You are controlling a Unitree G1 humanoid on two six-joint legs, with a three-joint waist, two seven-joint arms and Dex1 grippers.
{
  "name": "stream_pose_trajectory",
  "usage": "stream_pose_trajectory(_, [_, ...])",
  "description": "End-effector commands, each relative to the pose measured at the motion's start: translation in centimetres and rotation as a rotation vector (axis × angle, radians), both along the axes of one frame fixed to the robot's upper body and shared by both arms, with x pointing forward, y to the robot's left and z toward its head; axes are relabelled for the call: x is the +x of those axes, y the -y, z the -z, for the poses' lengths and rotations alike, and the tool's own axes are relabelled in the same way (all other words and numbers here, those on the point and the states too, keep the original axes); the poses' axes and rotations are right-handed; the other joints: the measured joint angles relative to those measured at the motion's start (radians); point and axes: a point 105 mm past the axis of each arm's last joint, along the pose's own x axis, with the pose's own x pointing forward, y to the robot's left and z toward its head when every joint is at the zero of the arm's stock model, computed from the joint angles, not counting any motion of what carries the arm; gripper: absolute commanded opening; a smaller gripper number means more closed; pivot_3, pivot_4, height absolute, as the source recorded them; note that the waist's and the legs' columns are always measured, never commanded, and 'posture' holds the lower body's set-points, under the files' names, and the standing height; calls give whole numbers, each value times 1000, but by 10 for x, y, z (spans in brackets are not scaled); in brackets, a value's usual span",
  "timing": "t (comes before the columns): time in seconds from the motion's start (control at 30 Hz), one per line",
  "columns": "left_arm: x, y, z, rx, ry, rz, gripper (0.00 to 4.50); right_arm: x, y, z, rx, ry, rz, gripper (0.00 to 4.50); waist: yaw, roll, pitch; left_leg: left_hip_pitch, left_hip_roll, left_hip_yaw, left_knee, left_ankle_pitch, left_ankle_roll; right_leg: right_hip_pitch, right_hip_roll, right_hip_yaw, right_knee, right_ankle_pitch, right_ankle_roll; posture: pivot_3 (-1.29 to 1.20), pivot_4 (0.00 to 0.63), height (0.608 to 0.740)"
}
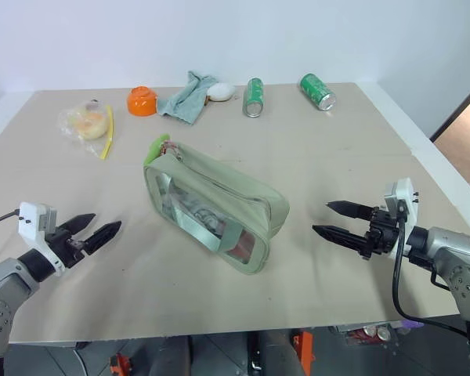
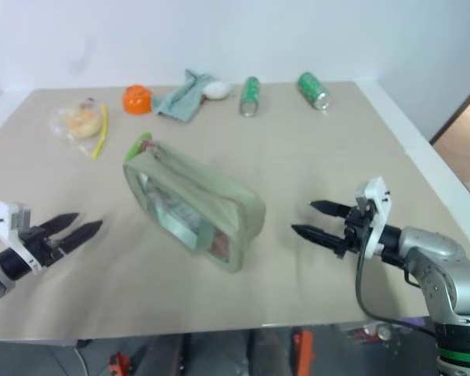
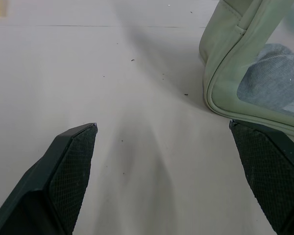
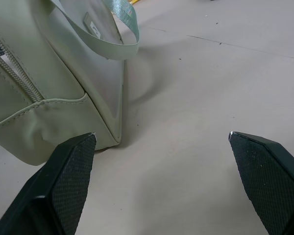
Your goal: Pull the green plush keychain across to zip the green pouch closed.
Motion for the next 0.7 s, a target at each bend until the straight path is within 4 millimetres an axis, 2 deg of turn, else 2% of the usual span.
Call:
stream_pose_trajectory(0.03, [0, -13, -15, 24, 43, -23, 4477, 1, -5, -15, 4, 59, -28, 4500, 0, 0, 0, 0, 0, 0, 0, 0, 0, 0, 0, 0, 0, 0, 0, 0, 150, 740])
stream_pose_trajectory(0.13, [12, -24, -46, -6, 100, -39, 4477, 12, -4, -41, 53, 137, -8, 4500, 0, -2, 1, 0, 0, 0, 0, 0, 0, -1, 1, 0, 1, 0, 0, 0, 150, 740])
stream_pose_trajectory(0.2, [18, -21, -69, -46, 138, -9, 4477, 21, -5, -61, 94, 186, 11, 4500, -1, -4, 2, 0, 1, 0, 1, 0, 0, -1, 1, -1, 1, 1, 0, 0, 150, 740])
stream_pose_trajectory(0.27, [22, -11, -92, -51, 181, 47, 4477, 31, -9, -88, 116, 259, 25, 4500, -1, -4, 2, 0, 2, 0, 1, 0, 0, -1, 1, -1, 0, 1, 0, 0, 150, 740])
stream_pose_trajectory(0.33, [22, 1, -105, -27, 200, 111, 4477, 38, -16, -111, 116, 312, 20, 4500, -3, -4, 2, -1, 1, 2, 4, 1, 0, -1, 0, 0, 1, 2, 1, 0, 150, 740])
stream_pose_trajectory(0.43, [15, 20, -121, 15, 218, 228, 4477, 43, -35, -141, 75, 370, -19, 4500, -5, -4, 2, -1, 2, 4, 4, -1, -2, -1, 0, 3, 0, 3, 2, 0, 150, 740])
stream_pose_trajectory(0.53, [4, 40, -136, 59, 243, 369, 4477, 39, -68, -165, 19, 381, -140, 4500, -4, -4, 3, -1, 2, 5, 1, -1, -2, -3, 2, 5, 1, 1, 2, 0, 150, 740])
stream_pose_trajectory(0.63, [-4, 53, -145, 89, 266, 464, 4477, 29, -103, -180, 5, 319, -279, 4500, -4, -4, 3, -1, 2, 5, -3, -1, -2, -4, 3, 6, 1, 0, 2, 0, 150, 740])
stream_pose_trajectory(0.7, [-8, 60, -148, 96, 280, 510, 4477, 18, -127, -183, -18, 259, -382, 4500, -4, -4, 3, 0, 2, 5, -4, -1, -2, -4, 3, 6, 1, 0, 2, 0, 150, 740])
